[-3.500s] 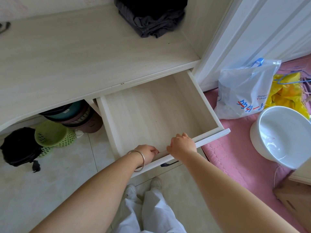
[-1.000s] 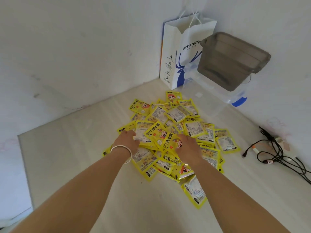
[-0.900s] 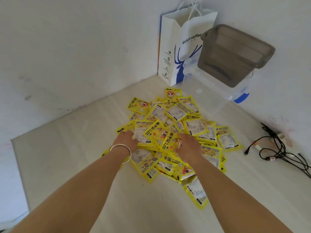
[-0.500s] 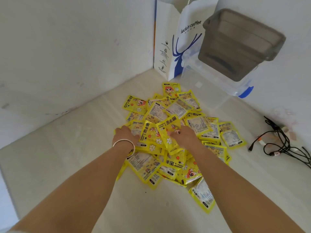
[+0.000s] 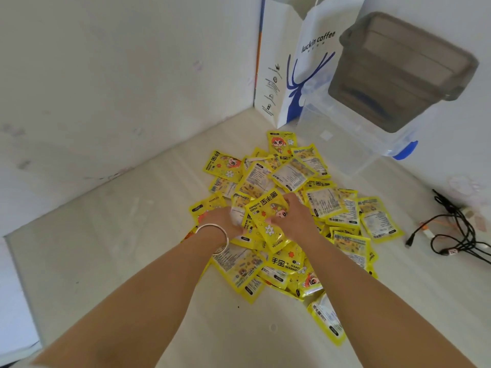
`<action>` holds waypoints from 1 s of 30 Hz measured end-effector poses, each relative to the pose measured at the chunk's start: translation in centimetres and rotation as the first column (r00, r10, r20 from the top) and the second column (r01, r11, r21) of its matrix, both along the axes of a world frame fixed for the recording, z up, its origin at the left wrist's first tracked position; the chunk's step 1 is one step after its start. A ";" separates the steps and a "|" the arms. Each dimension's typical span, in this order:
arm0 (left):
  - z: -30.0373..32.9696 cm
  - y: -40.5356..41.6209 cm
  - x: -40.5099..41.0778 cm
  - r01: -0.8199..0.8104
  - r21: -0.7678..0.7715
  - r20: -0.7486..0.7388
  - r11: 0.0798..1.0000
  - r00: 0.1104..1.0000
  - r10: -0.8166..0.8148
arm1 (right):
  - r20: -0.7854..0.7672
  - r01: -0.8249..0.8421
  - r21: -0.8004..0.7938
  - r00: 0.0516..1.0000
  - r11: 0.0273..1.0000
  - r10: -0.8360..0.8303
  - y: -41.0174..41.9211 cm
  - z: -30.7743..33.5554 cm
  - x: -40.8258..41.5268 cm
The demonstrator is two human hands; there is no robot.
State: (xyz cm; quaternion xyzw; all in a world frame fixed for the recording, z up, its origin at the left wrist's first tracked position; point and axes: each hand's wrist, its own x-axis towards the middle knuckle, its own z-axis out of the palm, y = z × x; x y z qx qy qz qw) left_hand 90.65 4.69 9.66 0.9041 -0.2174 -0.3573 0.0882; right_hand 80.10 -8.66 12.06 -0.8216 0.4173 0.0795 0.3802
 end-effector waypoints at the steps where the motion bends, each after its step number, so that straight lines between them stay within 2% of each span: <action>1: 0.1 -0.2 -0.2 0.024 0.013 0.016 1.000 1.000 -0.024 | 0.008 0.025 0.011 1.000 1.000 -0.025 -0.1 0.1 -0.4; 4: 0.2 -0.4 -0.8 0.011 0.005 0.065 1.000 0.998 -0.012 | -0.039 0.017 0.031 0.999 0.999 -0.015 -0.2 0.7 -1.3; 7: 0.5 -0.5 -1.7 -0.030 -0.042 0.043 0.999 0.999 0.032 | -0.118 -0.065 0.031 0.991 0.997 0.068 -0.2 1.3 -1.9; 9: 0.8 -0.4 -2.2 -0.077 -0.090 0.020 0.993 0.997 0.079 | -0.108 -0.049 0.060 0.993 0.997 0.056 -0.3 1.4 -2.4; 14: 2.2 0.0 -2.4 -0.167 -0.202 -0.006 0.965 0.986 0.169 | 0.013 0.127 0.196 0.991 0.972 -0.133 -0.3 1.3 -3.5; 18: 2.7 0.4 -1.8 -0.409 -0.343 -0.208 0.846 0.911 0.356 | 0.091 0.271 0.275 0.948 0.923 -0.306 0.0 0.8 -3.9; 20: 3.0 0.8 -1.4 -0.528 -0.364 -0.356 0.767 0.840 0.410 | 0.136 0.385 0.390 0.875 0.837 -0.465 -0.1 0.8 -4.1; 23: 4.0 1.0 -1.8 -0.640 -0.365 -0.523 0.676 0.742 0.419 | 0.113 0.518 0.673 0.633 0.528 -0.766 -0.1 1.4 -4.5; 25: 4.8 0.7 -2.5 -0.676 -0.350 -0.612 0.648 0.689 0.388 | 0.077 0.506 0.781 0.504 0.367 -0.860 0.3 1.9 -5.1; 28: 6.2 -0.7 -4.6 -0.713 -0.325 -0.731 0.622 0.606 0.312 | 0.062 0.446 0.862 0.378 0.240 -0.924 0.8 2.6 -7.0; 30: 6.7 -2.3 -6.4 -0.721 -0.310 -0.775 0.620 0.570 0.275 | 0.074 0.408 0.891 0.307 0.202 -0.949 1.2 3.1 -9.1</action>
